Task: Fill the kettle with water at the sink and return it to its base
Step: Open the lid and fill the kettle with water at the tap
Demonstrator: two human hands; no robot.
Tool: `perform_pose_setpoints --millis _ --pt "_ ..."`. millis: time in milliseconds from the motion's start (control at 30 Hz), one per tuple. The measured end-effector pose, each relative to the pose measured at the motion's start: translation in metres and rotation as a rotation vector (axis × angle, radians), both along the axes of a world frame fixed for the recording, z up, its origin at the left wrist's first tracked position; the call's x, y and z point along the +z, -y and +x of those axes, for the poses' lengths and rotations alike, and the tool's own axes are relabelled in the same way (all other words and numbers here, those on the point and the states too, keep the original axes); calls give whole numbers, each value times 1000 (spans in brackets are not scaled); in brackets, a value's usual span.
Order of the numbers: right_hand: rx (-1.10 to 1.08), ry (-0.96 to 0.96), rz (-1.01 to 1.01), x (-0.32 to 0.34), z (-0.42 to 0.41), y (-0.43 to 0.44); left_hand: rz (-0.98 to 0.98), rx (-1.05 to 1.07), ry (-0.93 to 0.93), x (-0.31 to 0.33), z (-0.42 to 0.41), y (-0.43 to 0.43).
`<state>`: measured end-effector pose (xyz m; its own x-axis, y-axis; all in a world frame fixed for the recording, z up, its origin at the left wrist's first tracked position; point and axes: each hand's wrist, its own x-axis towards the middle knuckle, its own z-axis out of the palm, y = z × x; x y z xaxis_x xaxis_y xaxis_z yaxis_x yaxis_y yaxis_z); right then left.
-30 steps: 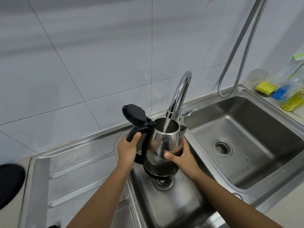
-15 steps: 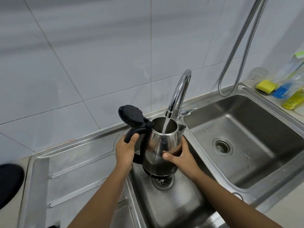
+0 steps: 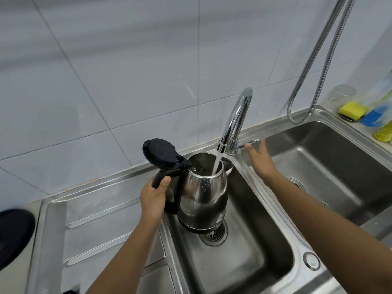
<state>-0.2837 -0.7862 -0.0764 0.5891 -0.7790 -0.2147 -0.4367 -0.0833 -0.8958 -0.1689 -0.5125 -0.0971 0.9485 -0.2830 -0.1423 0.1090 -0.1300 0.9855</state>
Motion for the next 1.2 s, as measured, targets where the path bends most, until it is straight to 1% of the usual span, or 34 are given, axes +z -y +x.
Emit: perform_pose_setpoints --millis 100,367,500,600,767,833,933,1000,1100,1133,1200 --pt "-46 -7 22 -4 23 11 9 0 9 -1 1 -4" --pt "-124 -55 -82 1 59 35 -57 1 15 1 3 -8" --pt "-102 -138 -107 -1 62 44 -76 0 28 4 1 -7" --pt "-48 -150 -122 -1 54 36 -73 6 33 8 0 -6" --pt "-6 -62 -125 5 21 -15 -33 -4 40 15 -7 -13" --pt "-8 40 -81 9 -2 -47 -26 -7 48 20 -11 -18" --pt "-13 268 78 18 -36 -93 -36 6 44 32 -19 -24" --pt "60 348 184 19 -55 -116 -35 11 39 42 -27 -29" --pt "284 293 187 11 -73 -139 -39 15 46 53 -43 -37" --pt "330 276 190 8 -78 -145 -46 24 49 57 -48 -40" --pt "346 253 173 8 -85 -157 -52 49 52 63 -59 -45"
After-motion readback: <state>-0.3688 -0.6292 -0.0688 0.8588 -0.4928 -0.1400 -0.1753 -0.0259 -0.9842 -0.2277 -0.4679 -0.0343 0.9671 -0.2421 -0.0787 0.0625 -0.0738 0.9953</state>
